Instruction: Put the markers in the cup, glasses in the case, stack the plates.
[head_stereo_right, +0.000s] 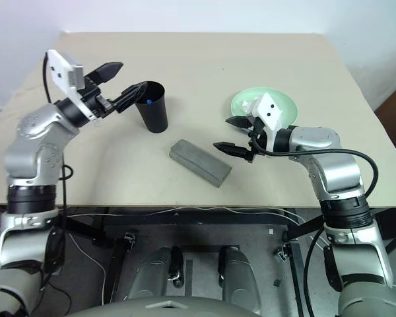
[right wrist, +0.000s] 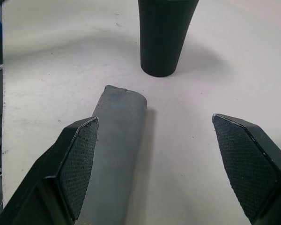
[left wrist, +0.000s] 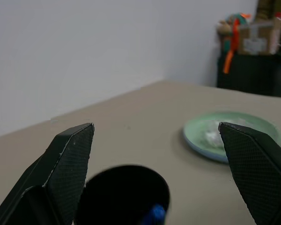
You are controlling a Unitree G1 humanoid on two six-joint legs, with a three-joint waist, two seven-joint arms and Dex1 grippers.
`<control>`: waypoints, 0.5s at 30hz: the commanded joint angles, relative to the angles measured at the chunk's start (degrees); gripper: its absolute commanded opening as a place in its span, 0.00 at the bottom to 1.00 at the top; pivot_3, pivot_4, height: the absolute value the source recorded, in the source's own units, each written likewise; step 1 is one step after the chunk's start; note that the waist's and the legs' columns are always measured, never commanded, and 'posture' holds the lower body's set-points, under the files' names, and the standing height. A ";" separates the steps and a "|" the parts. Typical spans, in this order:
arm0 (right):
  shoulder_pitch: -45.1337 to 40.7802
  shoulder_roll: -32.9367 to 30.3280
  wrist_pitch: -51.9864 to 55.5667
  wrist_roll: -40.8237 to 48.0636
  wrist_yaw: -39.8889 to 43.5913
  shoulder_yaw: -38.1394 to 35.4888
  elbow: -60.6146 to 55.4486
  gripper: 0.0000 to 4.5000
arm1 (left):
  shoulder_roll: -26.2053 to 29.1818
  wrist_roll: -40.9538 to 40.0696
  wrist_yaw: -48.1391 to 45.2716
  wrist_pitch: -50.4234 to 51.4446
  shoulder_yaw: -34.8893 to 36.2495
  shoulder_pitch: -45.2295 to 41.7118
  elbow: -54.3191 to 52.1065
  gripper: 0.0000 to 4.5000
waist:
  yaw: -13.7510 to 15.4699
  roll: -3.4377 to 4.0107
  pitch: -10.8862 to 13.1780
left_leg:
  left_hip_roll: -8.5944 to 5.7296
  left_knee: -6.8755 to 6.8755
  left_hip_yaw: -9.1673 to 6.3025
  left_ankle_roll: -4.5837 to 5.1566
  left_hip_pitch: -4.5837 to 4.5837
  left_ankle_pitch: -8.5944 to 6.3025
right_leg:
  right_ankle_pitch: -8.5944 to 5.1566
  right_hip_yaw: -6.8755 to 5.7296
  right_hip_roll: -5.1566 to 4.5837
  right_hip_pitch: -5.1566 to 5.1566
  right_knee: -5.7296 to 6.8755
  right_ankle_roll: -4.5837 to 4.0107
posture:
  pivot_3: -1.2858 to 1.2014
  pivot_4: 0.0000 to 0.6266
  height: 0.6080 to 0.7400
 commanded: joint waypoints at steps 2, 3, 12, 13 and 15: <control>0.82 -0.39 -1.40 1.31 0.59 -2.59 0.36 0.91 | 6.66 -4.82 -7.24 5.76 1.10 7.14 -9.35 0.99 | -0.16 0.01 0.00 | 0.00 -0.03 -0.01 -0.11 0.15 -0.07 | -0.03 0.03 -0.05 0.10 -0.03 0.02 | 0.52 0.24 0.79; 1.27 -0.60 -1.07 1.47 0.61 -2.87 0.65 0.91 | 8.17 -5.07 -9.00 6.26 0.64 9.72 -11.09 0.99 | -0.18 0.01 0.00 | 0.01 -0.08 -0.02 -0.11 0.20 -0.08 | -0.03 0.04 -0.06 0.12 -0.03 0.02 | 0.52 0.24 0.79; 7.33 -1.99 3.96 6.92 2.01 -6.37 -2.72 0.99 | 8.07 -2.20 -10.97 3.72 -2.38 19.30 -11.99 1.00 | 0.09 0.01 0.00 | 0.04 -0.21 0.01 -0.12 0.17 -0.09 | -0.03 0.06 -0.21 0.06 -0.11 -0.01 | 0.52 0.24 0.79; 7.99 -2.17 4.27 7.23 1.97 -6.47 -3.63 0.99 | 8.04 -1.80 -11.78 2.84 -2.59 20.09 -11.57 1.00 | 0.03 0.01 0.00 | 0.04 -0.21 0.01 -0.12 0.15 -0.09 | -0.03 0.05 -0.22 0.04 -0.12 0.00 | 0.52 0.24 0.79; 8.89 -2.56 5.00 8.01 1.90 -6.74 -5.08 0.99 | 7.60 -1.41 -11.96 1.99 -2.60 20.80 -10.78 1.00 | -0.07 0.01 0.00 | 0.04 -0.28 0.02 -0.12 0.15 -0.10 | -0.03 0.05 -0.21 0.00 -0.16 0.00 | 0.52 0.24 0.79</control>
